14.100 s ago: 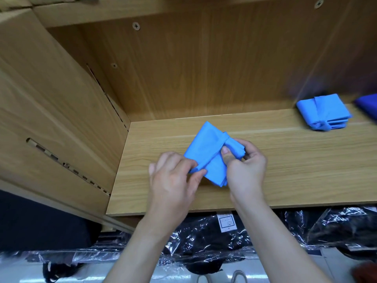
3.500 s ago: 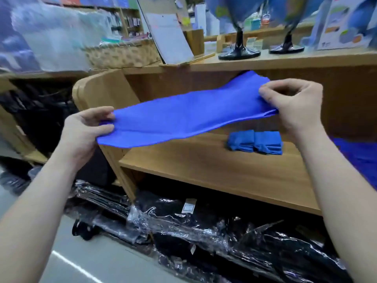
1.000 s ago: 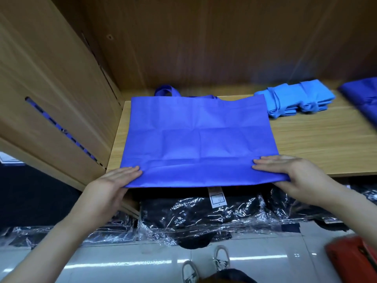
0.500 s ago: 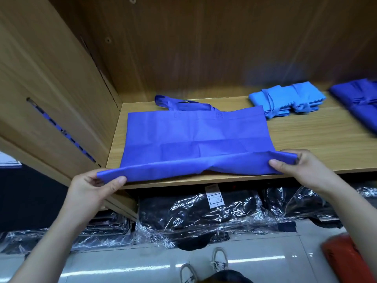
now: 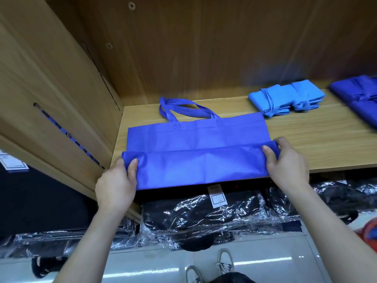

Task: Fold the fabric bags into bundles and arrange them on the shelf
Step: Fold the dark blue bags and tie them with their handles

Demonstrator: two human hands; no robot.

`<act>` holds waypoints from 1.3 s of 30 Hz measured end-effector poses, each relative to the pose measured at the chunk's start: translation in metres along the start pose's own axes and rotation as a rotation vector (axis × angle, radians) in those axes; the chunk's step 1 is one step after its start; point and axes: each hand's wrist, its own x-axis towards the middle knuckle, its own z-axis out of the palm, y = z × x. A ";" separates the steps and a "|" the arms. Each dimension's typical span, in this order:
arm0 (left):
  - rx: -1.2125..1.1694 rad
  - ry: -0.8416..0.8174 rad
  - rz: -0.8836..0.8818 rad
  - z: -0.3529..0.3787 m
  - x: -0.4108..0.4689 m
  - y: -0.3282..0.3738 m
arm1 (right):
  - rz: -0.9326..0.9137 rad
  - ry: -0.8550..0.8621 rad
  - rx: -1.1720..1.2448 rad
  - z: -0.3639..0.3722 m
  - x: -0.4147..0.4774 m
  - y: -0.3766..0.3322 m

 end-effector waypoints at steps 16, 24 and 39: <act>0.019 0.087 0.176 -0.002 -0.001 0.001 | -0.016 -0.042 -0.283 0.004 0.018 -0.003; 0.025 -0.581 0.435 -0.014 0.009 -0.027 | -0.690 -0.527 -0.205 -0.003 0.003 0.008; -0.234 -0.356 0.212 -0.037 -0.006 -0.034 | -0.242 -0.746 0.447 -0.038 0.033 0.026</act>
